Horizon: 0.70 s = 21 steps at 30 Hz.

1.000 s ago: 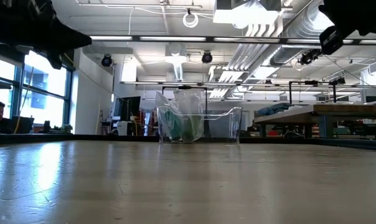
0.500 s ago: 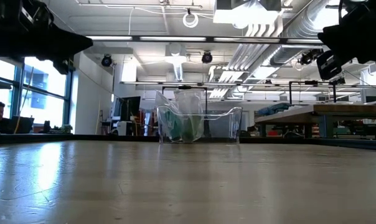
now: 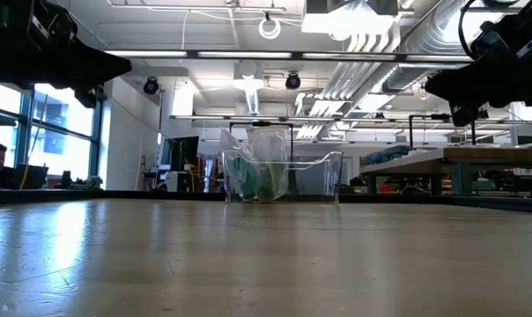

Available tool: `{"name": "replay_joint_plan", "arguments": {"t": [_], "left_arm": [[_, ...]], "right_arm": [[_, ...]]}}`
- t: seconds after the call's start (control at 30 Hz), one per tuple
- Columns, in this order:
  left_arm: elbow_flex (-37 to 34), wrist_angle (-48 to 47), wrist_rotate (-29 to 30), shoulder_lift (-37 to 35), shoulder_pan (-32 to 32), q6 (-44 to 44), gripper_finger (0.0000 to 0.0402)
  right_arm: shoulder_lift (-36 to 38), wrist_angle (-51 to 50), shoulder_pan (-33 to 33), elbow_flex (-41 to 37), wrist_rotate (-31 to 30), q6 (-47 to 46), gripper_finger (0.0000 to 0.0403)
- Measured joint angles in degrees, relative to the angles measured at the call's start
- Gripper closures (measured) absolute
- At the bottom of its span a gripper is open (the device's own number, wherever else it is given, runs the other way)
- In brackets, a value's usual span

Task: Roll bandage
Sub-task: Return to Home Position

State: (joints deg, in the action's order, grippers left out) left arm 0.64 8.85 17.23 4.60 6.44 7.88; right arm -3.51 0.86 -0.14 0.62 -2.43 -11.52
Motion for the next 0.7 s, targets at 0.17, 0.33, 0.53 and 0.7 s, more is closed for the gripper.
{"name": "replay_joint_plan", "arguments": {"t": [0.17,0.33,0.53,0.7], "left_arm": [[0.0,-0.1,0.0,0.0,0.0,0.0,0.0401],[0.0,-0.1,0.0,0.0,0.0,0.0,0.0401],[0.0,-0.1,0.0,0.0,0.0,0.0,0.0401],[0.0,-0.1,0.0,0.0,0.0,0.0,0.0401]], "right_arm": [[-0.7,0.0,0.0,0.0,-0.1,0.0,0.0364],[-0.6,0.0,0.0,0.0,-0.1,0.0,0.0364],[-0.6,0.0,0.0,0.0,-0.1,0.0,0.0364],[-0.6,0.0,0.0,0.0,-0.1,0.0,0.0364]]}}
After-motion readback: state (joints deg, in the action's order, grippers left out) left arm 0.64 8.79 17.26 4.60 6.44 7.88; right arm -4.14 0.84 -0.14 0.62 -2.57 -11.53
